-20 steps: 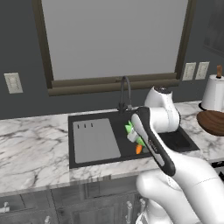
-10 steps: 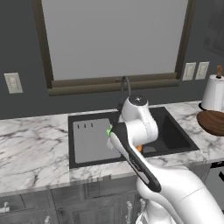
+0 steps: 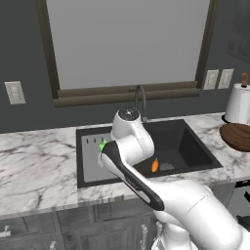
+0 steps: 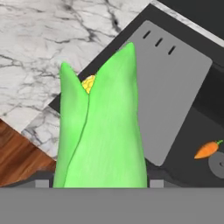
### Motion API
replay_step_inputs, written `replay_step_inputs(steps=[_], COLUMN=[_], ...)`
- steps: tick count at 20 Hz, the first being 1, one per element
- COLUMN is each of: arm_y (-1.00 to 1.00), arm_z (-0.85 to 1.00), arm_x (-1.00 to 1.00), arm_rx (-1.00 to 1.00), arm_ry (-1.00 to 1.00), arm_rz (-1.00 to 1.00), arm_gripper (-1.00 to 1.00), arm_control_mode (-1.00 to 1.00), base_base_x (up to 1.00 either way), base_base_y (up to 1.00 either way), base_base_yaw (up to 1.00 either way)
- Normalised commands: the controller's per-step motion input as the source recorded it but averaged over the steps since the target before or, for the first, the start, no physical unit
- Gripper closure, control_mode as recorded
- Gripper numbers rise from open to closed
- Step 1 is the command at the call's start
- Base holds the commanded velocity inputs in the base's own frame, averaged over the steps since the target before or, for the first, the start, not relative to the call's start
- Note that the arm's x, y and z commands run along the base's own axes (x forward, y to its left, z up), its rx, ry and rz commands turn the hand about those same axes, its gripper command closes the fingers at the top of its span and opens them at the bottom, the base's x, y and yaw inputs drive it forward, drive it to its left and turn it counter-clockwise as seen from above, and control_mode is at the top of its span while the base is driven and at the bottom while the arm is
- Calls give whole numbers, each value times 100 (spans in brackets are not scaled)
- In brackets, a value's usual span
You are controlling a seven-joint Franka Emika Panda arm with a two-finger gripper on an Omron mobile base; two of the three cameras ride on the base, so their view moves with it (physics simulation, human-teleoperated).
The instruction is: Remove the corn and carrot from the sink. Then move the bowl and cup from the counter to the sink for washing.
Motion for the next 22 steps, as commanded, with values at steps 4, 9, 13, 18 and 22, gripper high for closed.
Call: replay_step_inputs(steps=[4,9,13,18,22], arm_y=[57,59,50,39,28], arm_z=[5,1,0,0,-5], arm_x=[22,24,25,25,27], arm_rx=[0,1,9,15,21], arm_ry=[0,0,0,3,5], arm_rz=[0,0,0,0,0], arm_gripper=[100,100,100,100,100], arm_control_mode=[-100,-100,-100,-100,-100], base_base_x=[0,0,0,0,0], base_base_y=[0,0,0,0,0], base_base_yaw=[0,0,0,0,0])
